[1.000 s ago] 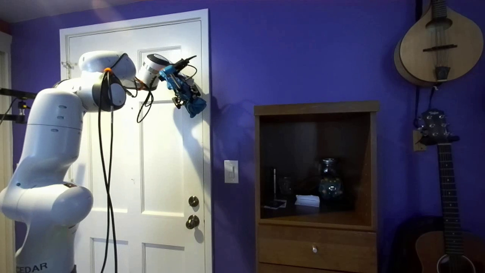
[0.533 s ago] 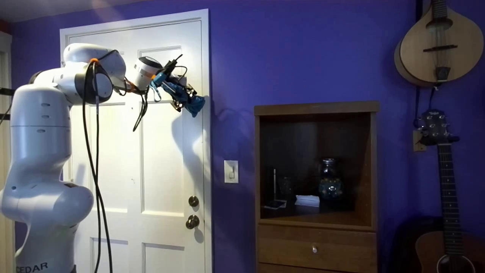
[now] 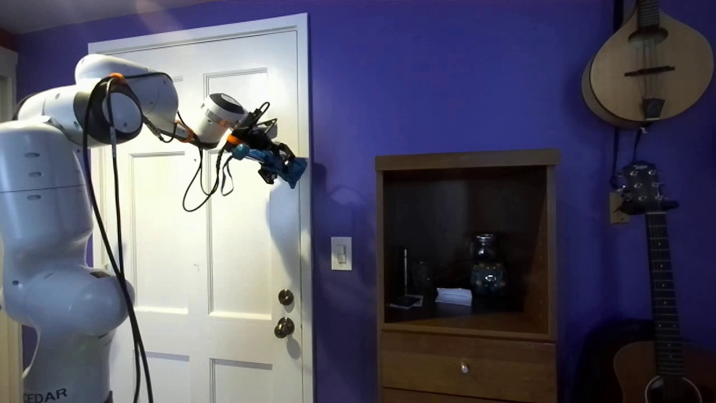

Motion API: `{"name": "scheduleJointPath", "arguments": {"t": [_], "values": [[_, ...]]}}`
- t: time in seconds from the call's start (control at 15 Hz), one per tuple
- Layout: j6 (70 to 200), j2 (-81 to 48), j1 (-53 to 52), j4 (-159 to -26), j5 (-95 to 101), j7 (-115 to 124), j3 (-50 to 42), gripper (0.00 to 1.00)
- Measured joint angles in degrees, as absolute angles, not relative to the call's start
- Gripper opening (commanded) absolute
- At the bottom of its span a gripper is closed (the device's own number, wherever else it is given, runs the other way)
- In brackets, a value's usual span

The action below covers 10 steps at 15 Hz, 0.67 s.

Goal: Hang the blue umbrella on the door

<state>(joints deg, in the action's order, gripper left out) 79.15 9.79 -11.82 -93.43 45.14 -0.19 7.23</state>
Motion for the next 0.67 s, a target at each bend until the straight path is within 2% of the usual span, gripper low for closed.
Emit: {"name": "scheduleJointPath", "arguments": {"t": [0.53,0.67], "values": [[104.3,12.2,-6.8,-103.2,34.0,9.8,4.3,0.0],[104.9,11.8,-6.3,-103.7,33.8,9.8,4.5,0.0]]}}
